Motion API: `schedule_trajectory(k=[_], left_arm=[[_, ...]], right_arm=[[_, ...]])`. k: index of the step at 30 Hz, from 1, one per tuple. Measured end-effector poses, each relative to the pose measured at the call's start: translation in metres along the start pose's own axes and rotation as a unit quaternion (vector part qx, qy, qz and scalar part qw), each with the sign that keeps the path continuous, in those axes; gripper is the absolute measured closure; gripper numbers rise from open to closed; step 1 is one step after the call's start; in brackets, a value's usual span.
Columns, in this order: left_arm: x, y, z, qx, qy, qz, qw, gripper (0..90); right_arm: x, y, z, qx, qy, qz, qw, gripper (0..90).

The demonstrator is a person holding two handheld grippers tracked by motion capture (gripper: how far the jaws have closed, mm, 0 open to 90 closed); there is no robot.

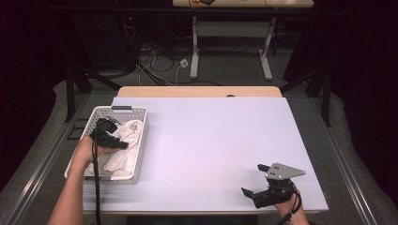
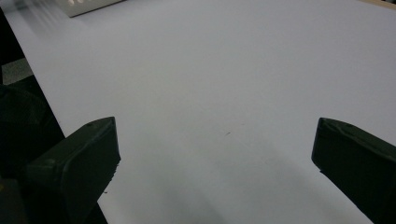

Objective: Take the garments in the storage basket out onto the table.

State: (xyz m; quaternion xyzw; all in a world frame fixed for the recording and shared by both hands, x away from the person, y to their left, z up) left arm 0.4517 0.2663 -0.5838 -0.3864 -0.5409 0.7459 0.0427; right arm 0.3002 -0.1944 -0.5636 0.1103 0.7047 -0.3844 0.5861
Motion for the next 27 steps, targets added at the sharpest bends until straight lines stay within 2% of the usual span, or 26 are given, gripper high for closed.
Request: schedule_trajectory(k=[3, 6, 8, 12, 27], left_arm=[[0.000, -0.004, -0.001, 0.001, 0.017, 0.000, 0.9999, 71.4], [0.001, -0.006, 0.000, 0.004, 0.026, -0.001, 0.9997, 71.4], [0.001, -0.007, 0.000, 0.003, 0.027, -0.005, 0.9996, 71.4], [-0.002, -0.013, 0.000, -0.004, 0.050, -0.014, 0.9987, 71.4], [-0.011, -0.031, -0.002, -0.009, 0.081, -0.018, 0.9965, 71.4]], right_arm=[[0.000, 0.001, 0.001, 0.001, -0.001, 0.003, 1.0000, 0.7], [0.001, 0.001, 0.000, -0.001, 0.002, 0.000, 1.0000, 0.7], [0.001, 0.001, 0.000, -0.001, 0.002, 0.000, 1.0000, 0.7], [0.001, 0.001, 0.000, 0.000, 0.002, -0.001, 1.0000, 0.8], [0.001, 0.002, 0.001, 0.002, 0.004, -0.003, 1.0000, 0.8]])
Point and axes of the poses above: each handheld gripper's, and its own axes: y roughly forward along the jaws, x roughly out of its underside, z roughly to its right, the point moved 9 cm from there along y, roughly forward along the jaws, and after that the axes turned 8 degrees about z, right-handed, at the moved point
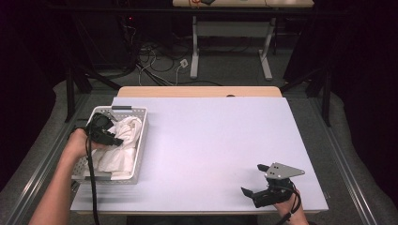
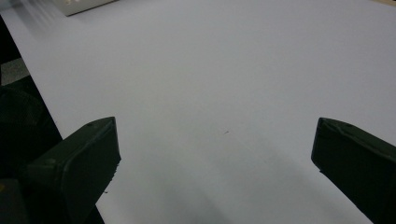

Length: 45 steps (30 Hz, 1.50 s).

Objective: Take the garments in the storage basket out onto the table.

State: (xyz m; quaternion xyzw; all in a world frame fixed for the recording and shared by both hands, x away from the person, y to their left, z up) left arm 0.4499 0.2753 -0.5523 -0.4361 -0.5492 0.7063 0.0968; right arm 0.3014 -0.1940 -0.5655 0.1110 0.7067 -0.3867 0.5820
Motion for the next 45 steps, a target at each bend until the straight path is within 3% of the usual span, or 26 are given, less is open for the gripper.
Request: schedule_trajectory(k=[35, 45], left_arm=[[-0.026, -0.037, -0.001, -0.014, 0.056, 0.004, 0.9983, 71.4], [-0.037, -0.045, 0.000, -0.017, 0.083, -0.005, 0.9964, 71.3]], right_arm=[[0.001, 0.000, 0.001, 0.000, 0.002, -0.003, 1.0000, 0.9], [0.001, 0.001, 0.001, 0.001, -0.003, 0.003, 1.0000, 1.0]])
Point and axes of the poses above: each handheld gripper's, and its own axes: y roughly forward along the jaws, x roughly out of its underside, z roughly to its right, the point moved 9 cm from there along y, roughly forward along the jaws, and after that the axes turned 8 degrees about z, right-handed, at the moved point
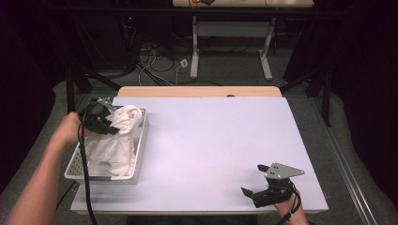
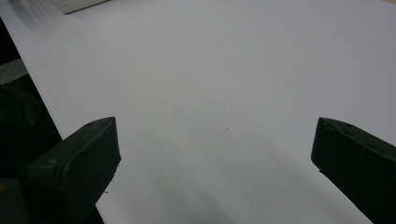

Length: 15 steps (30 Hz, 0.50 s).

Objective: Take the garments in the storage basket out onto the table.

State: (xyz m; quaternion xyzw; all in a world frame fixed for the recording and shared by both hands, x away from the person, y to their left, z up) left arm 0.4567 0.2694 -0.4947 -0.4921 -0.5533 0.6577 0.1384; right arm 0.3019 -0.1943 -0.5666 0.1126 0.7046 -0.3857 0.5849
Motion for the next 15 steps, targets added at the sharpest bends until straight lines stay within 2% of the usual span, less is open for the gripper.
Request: schedule_trajectory(k=[7, 10, 14, 15], left_arm=[[-0.009, -0.010, -0.001, 0.000, 0.020, -0.003, 0.9998, 71.4], [-0.013, -0.013, 0.000, 0.001, 0.030, -0.006, 0.9995, 71.4], [-0.019, -0.016, 0.003, 0.009, 0.040, 0.001, 0.9991, 71.3], [-0.023, -0.019, 0.004, 0.010, 0.051, 0.001, 0.9987, 71.3]], right_arm=[[0.001, 0.000, 0.000, 0.000, 0.002, -0.007, 1.0000, 1.0], [0.000, 0.000, 0.000, 0.001, -0.002, -0.001, 1.0000, 1.0], [0.000, -0.001, 0.000, 0.002, -0.001, -0.001, 1.0000, 1.0], [0.000, -0.001, 0.001, 0.003, 0.000, -0.001, 1.0000, 1.0]])
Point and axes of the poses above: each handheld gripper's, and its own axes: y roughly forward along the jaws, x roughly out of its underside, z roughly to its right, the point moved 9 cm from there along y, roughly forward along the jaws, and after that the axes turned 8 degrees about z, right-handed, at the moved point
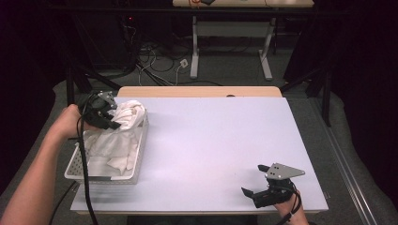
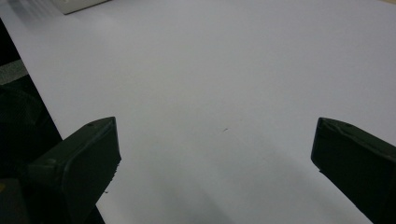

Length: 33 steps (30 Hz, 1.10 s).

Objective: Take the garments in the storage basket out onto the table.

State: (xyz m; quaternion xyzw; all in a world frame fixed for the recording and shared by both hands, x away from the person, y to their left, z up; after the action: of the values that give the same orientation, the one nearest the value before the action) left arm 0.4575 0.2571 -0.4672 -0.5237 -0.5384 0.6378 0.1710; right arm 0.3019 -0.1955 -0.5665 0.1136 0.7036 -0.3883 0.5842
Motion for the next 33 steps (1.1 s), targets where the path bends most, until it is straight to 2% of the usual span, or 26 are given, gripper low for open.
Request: schedule_trajectory(k=[4, 5, 7, 16, 18, 19, 23, 30, 33], left_arm=[[-0.005, -0.003, 0.000, 0.001, 0.006, -0.001, 1.0000, 71.2], [-0.009, -0.005, 0.000, 0.000, 0.015, -0.006, 0.9999, 71.2], [-0.010, -0.007, 0.001, 0.002, 0.014, -0.008, 0.9999, 71.2], [-0.029, -0.016, 0.004, 0.003, 0.041, -0.008, 0.9991, 71.2], [-0.032, -0.017, 0.004, 0.001, 0.039, -0.006, 0.9992, 71.2], [-0.033, -0.018, 0.003, 0.002, 0.045, -0.007, 0.9990, 71.2], [-0.038, -0.021, 0.004, 0.003, 0.039, -0.004, 0.9992, 71.2], [-0.049, -0.028, 0.005, 0.000, 0.046, 0.002, 0.9989, 71.2], [-0.055, -0.031, 0.005, -0.001, 0.056, 0.005, 0.9984, 71.2]], right_arm=[[0.001, 0.001, -0.001, -0.004, 0.001, -0.007, 1.0000, 1.0], [0.001, 0.001, -0.001, -0.004, 0.002, -0.006, 1.0000, 1.0], [0.001, 0.001, -0.001, -0.003, 0.001, -0.003, 1.0000, 1.0], [0.000, 0.001, 0.000, -0.003, 0.000, 0.003, 1.0000, 1.1], [0.000, 0.001, 0.000, -0.003, 0.002, 0.000, 1.0000, 1.1], [0.001, 0.001, 0.000, -0.003, 0.002, -0.005, 1.0000, 1.1], [0.001, 0.000, 0.000, -0.002, 0.004, -0.003, 1.0000, 1.1], [0.001, 0.001, -0.001, -0.004, 0.003, -0.002, 1.0000, 1.1], [0.001, 0.001, 0.000, -0.003, 0.002, -0.004, 1.0000, 1.1]])
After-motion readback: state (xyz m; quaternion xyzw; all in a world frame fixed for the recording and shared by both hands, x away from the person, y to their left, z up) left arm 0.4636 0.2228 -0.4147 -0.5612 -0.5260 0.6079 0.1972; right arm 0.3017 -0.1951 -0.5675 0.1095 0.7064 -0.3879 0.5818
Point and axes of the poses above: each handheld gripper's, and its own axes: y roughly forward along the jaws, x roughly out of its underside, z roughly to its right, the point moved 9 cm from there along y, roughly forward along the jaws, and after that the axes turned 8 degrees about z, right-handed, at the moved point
